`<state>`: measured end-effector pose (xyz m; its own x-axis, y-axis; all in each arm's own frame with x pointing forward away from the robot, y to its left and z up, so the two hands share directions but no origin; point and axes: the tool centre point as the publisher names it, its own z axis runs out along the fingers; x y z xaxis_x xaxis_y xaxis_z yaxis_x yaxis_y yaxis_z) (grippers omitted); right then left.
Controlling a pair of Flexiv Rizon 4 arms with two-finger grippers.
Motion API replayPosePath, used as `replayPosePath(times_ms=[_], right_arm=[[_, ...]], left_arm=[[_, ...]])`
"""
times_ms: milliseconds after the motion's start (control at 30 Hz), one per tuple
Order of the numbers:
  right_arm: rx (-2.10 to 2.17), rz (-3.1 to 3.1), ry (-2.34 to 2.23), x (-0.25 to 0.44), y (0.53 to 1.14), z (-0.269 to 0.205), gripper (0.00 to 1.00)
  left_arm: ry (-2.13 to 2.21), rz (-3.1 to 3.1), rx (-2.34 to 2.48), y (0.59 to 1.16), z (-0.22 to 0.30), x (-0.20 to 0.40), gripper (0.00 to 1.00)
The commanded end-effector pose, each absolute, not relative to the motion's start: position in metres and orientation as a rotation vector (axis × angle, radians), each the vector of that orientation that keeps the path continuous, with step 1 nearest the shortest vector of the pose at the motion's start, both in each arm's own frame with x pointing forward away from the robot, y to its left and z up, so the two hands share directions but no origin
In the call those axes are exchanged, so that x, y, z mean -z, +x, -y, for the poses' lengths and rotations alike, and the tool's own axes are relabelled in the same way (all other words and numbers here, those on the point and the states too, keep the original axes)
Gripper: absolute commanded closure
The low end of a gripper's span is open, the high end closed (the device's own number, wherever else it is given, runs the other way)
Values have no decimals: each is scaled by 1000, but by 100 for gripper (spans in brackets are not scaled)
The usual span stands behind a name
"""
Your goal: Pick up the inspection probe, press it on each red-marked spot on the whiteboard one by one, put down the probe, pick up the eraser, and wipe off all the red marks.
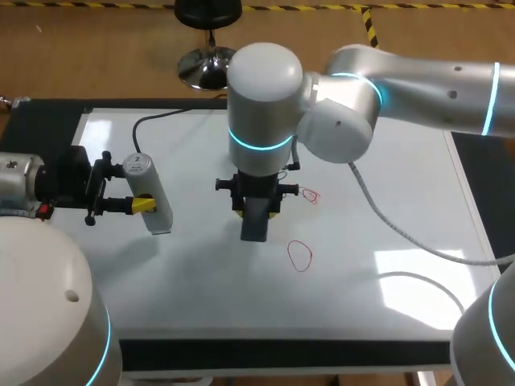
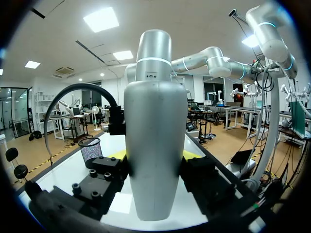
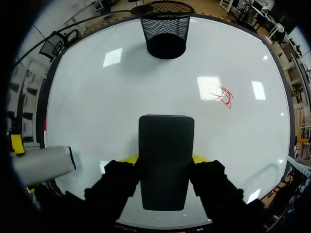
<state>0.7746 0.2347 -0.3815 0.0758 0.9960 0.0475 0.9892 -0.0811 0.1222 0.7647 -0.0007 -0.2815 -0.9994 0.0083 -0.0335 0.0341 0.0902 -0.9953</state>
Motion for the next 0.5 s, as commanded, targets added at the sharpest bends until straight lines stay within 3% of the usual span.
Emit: replayPosePath(times_ms=[33,500], right_arm=[[-163,-2106,2237,386,775,-257,100],[-157,-2211,2180,405,770,-299,100]], left_arm=[[46,-2301,2105,763,0,281,100],[46,-2301,2105,763,0,281,100]])
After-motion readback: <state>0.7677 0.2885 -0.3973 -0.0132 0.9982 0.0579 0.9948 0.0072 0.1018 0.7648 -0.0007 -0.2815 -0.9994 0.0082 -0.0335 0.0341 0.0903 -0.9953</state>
